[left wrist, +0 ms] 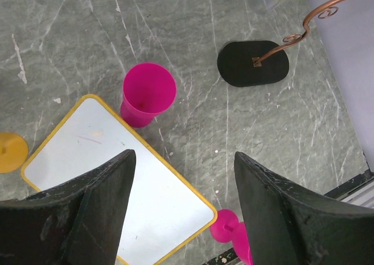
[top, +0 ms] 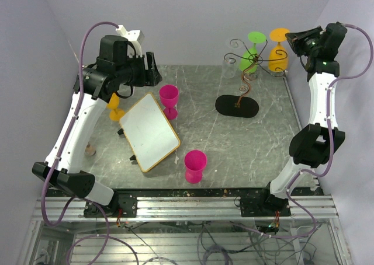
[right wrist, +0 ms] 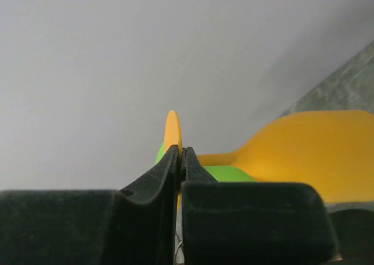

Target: Take the wine glass off the wine glass rack

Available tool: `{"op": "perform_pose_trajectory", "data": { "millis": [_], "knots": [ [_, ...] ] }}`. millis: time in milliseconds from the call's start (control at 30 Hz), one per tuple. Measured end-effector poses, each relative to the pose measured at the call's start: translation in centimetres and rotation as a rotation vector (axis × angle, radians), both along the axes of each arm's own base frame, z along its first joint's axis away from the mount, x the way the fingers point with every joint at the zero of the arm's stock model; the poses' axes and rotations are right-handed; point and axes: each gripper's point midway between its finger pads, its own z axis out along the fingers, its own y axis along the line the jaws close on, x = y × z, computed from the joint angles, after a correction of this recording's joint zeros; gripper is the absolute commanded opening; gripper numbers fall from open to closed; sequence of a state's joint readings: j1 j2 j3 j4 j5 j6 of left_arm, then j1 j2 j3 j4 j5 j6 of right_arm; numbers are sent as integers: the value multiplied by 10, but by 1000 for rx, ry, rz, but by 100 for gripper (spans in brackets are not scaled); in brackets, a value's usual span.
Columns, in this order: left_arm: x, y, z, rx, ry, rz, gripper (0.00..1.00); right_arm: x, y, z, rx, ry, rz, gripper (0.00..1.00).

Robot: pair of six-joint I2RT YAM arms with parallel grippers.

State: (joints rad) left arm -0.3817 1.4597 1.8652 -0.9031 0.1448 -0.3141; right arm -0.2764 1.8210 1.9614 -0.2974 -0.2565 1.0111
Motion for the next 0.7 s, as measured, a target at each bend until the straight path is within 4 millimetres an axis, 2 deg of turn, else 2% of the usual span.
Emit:
{"op": "perform_pose_trajectory", "data": {
  "millis": [167, 300, 400, 533, 633, 700],
  "knots": [
    [-7, -1, 11, -28, -35, -13, 82, -12, -26, 10, -97, -19, -91, 0],
    [-14, -13, 19, -107, -62, -64, 85, -33, -26, 37, -193, -96, -90, 0],
    [-19, -28, 26, -205, -86, -122, 87, -60, -8, 78, -254, -218, -46, 0],
    [-22, -55, 41, -386, -129, -224, 87, -111, 26, 150, -280, -436, 33, 0],
    [-23, -73, 54, -532, -157, -295, 87, -150, 59, 199, -211, -618, 140, 0],
    [-23, -82, 64, -625, -166, -336, 88, -173, 86, 219, -123, -716, 253, 0]
  ]
}}
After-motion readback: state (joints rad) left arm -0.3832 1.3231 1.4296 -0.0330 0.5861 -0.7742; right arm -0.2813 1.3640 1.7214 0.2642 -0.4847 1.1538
